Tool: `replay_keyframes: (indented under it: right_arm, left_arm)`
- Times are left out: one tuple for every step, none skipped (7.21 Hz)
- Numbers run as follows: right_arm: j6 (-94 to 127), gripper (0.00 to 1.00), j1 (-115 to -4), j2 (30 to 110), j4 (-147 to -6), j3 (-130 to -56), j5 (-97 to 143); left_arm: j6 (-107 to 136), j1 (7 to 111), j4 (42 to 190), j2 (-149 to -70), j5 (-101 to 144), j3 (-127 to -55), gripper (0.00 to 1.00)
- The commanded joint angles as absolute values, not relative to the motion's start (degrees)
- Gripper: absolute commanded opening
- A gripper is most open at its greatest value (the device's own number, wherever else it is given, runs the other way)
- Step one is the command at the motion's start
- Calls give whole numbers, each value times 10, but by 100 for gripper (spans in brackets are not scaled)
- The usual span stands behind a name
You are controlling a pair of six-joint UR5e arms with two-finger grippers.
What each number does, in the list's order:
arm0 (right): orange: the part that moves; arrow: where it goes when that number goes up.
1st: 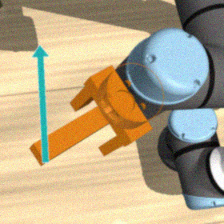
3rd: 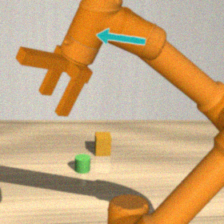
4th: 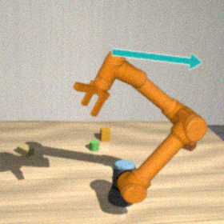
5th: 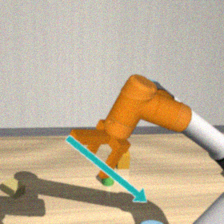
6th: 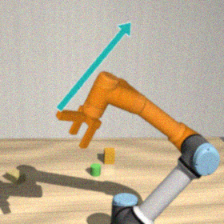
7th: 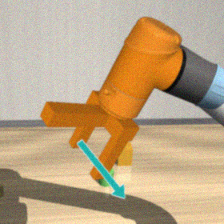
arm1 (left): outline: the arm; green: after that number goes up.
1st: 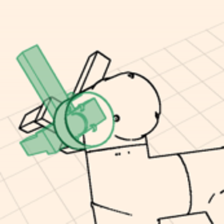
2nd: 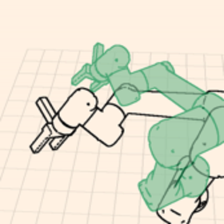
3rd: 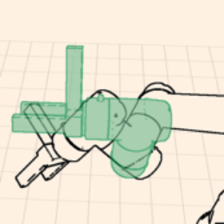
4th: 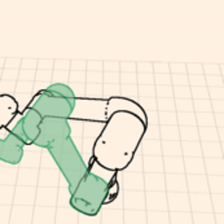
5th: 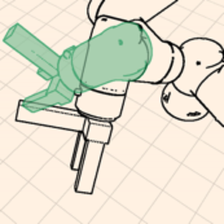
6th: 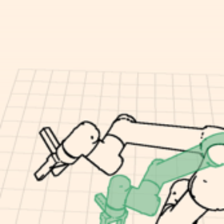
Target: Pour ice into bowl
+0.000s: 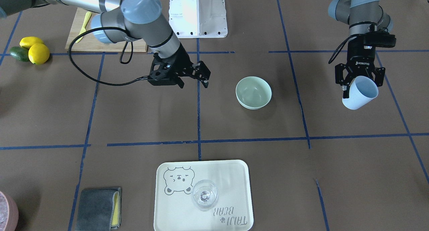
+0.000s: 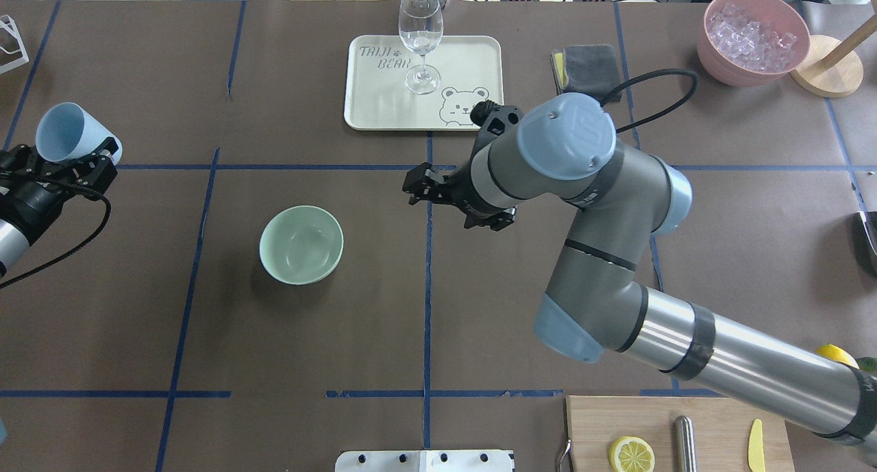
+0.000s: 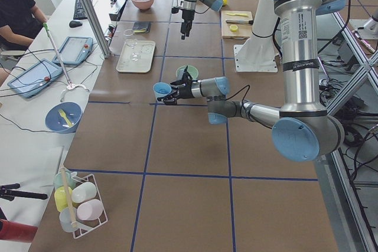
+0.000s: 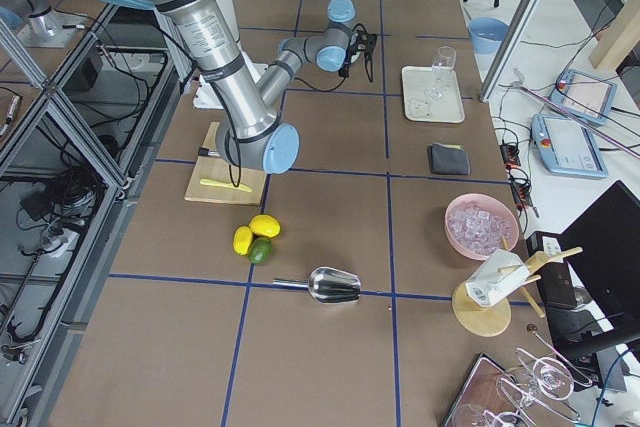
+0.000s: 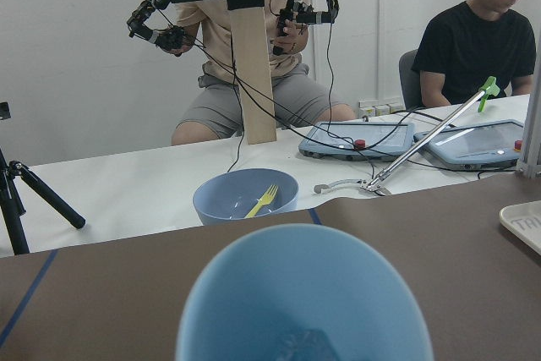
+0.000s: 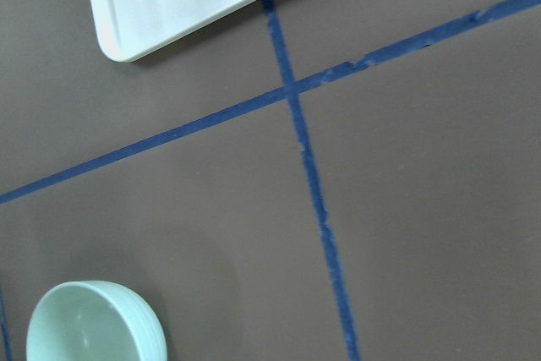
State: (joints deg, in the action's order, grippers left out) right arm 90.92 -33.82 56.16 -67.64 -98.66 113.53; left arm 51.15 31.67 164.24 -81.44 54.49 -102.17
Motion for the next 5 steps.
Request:
replay_keyframes:
  right_arm:
    - [876, 100, -367, 628, -678, -1029, 1182]
    - [876, 100, -367, 632, -678, -1027, 1182]
    - [876, 100, -367, 632, -678, -1027, 1182]
    - [875, 100, -367, 632, -678, -1024, 1182]
    - [875, 100, -367, 634, -678, -1023, 1181]
  left_arm:
    - [524, 269, 1497, -816, 541, -1106, 0]
    - [555, 233, 1456, -816, 507, -1132, 0]
    - [591, 189, 1448, -823, 464, -1133, 0]
    - [592, 173, 1446, -836, 459, -1132, 0]
    - [592, 156, 1416, -860, 434, -1129, 0]
